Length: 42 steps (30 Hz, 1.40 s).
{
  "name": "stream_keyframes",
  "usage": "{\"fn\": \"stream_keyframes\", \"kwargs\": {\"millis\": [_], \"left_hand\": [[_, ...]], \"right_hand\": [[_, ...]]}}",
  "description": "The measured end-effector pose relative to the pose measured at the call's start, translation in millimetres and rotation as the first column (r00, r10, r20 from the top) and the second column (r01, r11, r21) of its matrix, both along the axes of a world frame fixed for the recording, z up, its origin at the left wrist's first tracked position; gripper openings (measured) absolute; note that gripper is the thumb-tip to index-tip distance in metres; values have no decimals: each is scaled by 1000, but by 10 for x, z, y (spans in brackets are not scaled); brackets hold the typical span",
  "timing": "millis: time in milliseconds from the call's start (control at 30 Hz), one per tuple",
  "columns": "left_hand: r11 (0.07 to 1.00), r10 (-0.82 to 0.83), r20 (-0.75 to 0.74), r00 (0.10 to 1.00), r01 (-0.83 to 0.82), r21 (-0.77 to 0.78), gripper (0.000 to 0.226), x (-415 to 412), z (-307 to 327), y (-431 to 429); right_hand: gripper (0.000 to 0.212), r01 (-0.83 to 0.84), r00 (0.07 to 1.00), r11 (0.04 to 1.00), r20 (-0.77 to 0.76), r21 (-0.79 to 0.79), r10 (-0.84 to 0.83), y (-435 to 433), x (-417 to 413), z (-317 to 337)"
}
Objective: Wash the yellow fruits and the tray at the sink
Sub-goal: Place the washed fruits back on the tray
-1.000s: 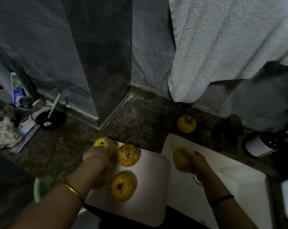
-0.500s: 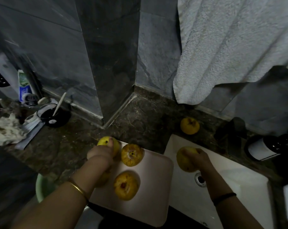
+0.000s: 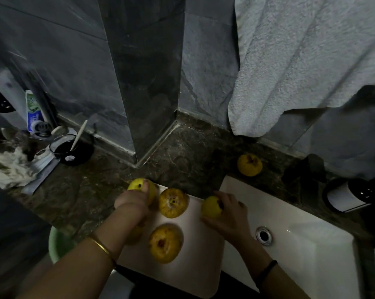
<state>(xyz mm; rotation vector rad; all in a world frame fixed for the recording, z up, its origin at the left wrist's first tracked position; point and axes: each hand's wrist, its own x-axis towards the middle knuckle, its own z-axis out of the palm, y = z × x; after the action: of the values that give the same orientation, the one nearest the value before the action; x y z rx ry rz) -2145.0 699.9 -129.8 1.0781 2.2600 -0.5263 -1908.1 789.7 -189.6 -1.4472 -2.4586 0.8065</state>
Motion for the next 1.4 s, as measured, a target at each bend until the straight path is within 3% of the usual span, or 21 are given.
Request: {"fn": "stream_keyframes", "kwargs": {"millis": [133,367,533,633,667,767,833,967,1200,1400], "left_hand": [[1000,12,12,1000,-12,-5,113,-9,9,4],[1000,4,-2,1000,-4,3,112,15,13,8],[1000,-7,-12,1000,7,-1,112,13,8,12],[1000,-14,-17,1000,14,-2,112,7,-13,9],[1000,-16,-19,1000,16,0,112,4,-23,9],[1000,6,-11,1000,-6,11,111,-19,-58,4],[1000,4,-18,1000,-4,17,112,-29,-53,-7],[998,-18,-41,999,21,64,106,-24,-63,-34],[992,-33,-97,995,45,120,96,8,-136,-60],[991,-22,-136,990,40,125,91,46,-130,-50]], "right_hand": [[102,-115,988,993,103,18,112,-94,-96,-127],[98,-75,990,985,129,154,55,-166,-179,-245],[111,-78,974,997,216,21,71,-140,-253,-101],[122,-28,988,999,153,-27,31,-72,-243,15],[116,3,994,1000,111,-28,0,-20,-218,47],[68,174,985,984,8,22,-174,309,-116,87],[57,285,958,954,11,94,-288,598,-42,98],[72,425,899,895,57,136,-435,1158,61,111],[109,377,919,926,117,16,-376,1693,45,-106],[99,402,916,915,41,-39,-400,1756,47,-291]]}}
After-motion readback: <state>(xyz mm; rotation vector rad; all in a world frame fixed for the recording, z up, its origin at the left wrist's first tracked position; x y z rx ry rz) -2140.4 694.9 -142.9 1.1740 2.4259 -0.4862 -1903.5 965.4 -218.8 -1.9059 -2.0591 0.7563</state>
